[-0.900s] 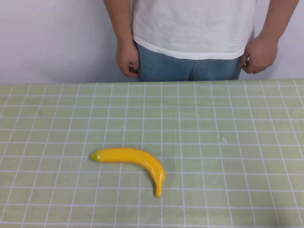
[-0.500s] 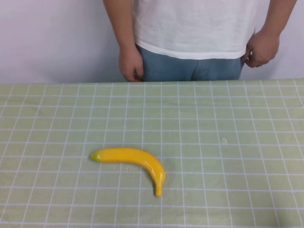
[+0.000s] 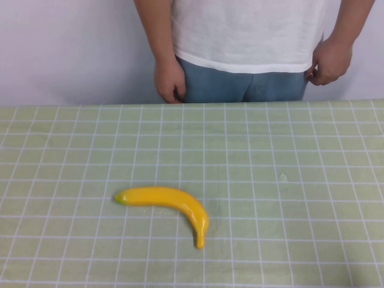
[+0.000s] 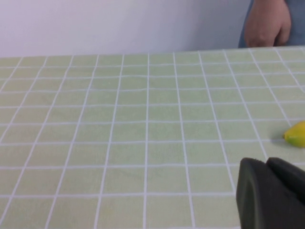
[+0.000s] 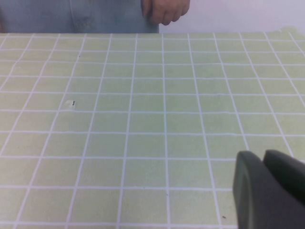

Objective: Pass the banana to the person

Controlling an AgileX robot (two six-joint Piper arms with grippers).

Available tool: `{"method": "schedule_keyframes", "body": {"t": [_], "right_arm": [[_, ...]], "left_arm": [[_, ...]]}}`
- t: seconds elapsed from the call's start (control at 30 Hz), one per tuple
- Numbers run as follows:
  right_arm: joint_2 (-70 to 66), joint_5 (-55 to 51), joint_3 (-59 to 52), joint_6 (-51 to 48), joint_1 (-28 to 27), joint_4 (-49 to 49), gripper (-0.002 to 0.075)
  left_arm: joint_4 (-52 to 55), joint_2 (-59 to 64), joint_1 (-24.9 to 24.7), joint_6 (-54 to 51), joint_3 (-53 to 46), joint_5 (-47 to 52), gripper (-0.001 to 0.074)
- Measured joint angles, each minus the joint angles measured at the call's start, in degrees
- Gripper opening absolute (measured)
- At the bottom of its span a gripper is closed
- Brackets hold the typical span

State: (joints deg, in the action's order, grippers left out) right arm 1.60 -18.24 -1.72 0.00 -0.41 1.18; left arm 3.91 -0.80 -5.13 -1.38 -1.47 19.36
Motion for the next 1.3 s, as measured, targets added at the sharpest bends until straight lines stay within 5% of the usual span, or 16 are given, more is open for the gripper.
{"method": "schedule_keyframes", "body": {"t": [0.4,0.7,1.0,1.13,1.3], "right_arm": [[0.0,0.0,0.0,0.0,0.0,0.0,-0.0007],[0.0,0.0,0.0,0.0,0.0,0.0,-0.0007],[0.0,0.0,0.0,0.0,0.0,0.0,-0.0007],[0.0,0.0,0.0,0.0,0.0,0.0,-0.0007],[0.0,0.0,0.0,0.0,0.0,0.0,-0.0007]], "left_arm": [[-0.1,0.0,0.0,0.0,0.0,-23.8,-0.0004],[-0.1,0.0,0.0,0.1,0.0,-32.7,-0.0004],[-3.4,0.0,0.0,5.6,1.3,-62.2,-0.0004],[-7.8,0.0,0.0,5.6,10.6,-58.2,-0.0004],[-13.7,7.1,0.0,-0.9,29.4,-33.8,-0.0004]]}}
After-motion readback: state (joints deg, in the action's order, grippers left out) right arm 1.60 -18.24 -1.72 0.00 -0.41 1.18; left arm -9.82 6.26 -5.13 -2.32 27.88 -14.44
